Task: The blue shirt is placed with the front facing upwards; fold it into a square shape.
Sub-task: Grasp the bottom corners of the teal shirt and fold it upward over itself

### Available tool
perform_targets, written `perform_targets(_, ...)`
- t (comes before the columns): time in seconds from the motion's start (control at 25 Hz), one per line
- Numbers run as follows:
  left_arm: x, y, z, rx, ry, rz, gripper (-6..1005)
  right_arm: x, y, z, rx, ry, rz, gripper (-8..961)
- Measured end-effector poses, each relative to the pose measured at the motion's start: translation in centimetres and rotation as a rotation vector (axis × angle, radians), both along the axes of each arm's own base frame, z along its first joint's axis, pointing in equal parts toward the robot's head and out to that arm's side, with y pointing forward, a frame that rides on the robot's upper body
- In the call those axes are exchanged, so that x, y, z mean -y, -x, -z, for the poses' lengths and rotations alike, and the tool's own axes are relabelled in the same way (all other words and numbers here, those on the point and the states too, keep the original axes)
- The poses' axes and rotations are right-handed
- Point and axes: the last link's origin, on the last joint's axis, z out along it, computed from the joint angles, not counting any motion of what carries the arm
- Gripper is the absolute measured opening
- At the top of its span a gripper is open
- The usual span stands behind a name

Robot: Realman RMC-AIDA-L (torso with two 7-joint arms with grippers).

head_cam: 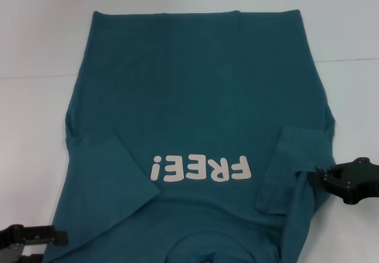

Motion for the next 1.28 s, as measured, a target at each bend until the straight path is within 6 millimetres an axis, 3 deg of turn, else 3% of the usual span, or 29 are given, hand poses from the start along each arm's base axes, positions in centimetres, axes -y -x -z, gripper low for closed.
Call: perform_targets(1.28, -0.14, 0.02, 0.20, -0.012, 0.026, -0.015, 890, -0.21, 0.02, 0.30, 0.004, 0.009, -0.008, 39)
